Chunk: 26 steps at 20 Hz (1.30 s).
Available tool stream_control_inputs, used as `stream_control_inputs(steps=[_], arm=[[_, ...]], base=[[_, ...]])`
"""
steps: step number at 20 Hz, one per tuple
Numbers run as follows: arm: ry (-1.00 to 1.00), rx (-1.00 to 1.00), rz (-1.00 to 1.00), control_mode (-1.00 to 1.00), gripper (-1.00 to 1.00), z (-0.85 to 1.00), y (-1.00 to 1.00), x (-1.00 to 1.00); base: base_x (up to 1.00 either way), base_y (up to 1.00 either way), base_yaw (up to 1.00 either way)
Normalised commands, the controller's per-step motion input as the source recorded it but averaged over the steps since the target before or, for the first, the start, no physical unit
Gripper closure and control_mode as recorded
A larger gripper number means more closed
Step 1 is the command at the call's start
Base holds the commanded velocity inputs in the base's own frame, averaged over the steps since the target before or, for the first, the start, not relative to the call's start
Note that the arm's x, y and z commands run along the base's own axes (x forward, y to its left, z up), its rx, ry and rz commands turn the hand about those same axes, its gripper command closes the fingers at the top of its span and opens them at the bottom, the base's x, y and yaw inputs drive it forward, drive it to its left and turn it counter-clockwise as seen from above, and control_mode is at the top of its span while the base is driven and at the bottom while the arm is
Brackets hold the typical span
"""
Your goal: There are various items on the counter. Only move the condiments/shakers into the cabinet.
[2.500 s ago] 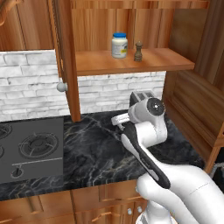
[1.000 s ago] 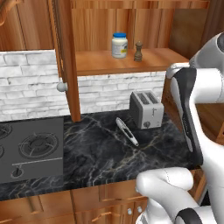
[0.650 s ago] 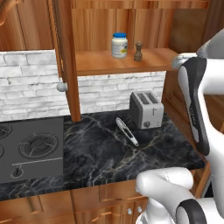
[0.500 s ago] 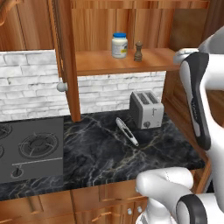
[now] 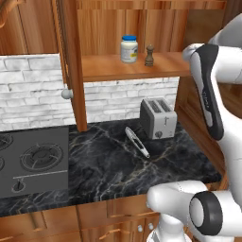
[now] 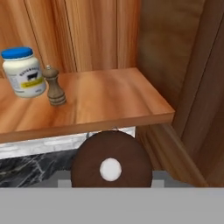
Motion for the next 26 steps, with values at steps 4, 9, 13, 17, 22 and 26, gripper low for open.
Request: stream_control_inputs(steps=[4,9,13,17,22,26], arm=[[0.00,0.00,0.01,-1.00,1.00,-0.01,0.00,0.71],[0.00,0.00,0.07,-1.00,1.00,-0.22,0.00,0.61],[0.00,0.00,0.10,-1.00,1.00,-0.32,0.00,0.54],[0.00,0.03,0.07,-1.00,1.00,-0.02,0.00,0.60],[0.02,0.03,0.05,-1.00,1.00,-0.08,0.00,0.68],[0.00,0.01,0.04,-1.00,1.00,-0.18,0.00,0.67]], base=[[0.00,0.00,0.00],[0.00,0.00,0.00],[0.00,0.00,0.00],[0.00,0.00,0.00],[0.00,0.00,0.00],[0.00,0.00,0.00]])
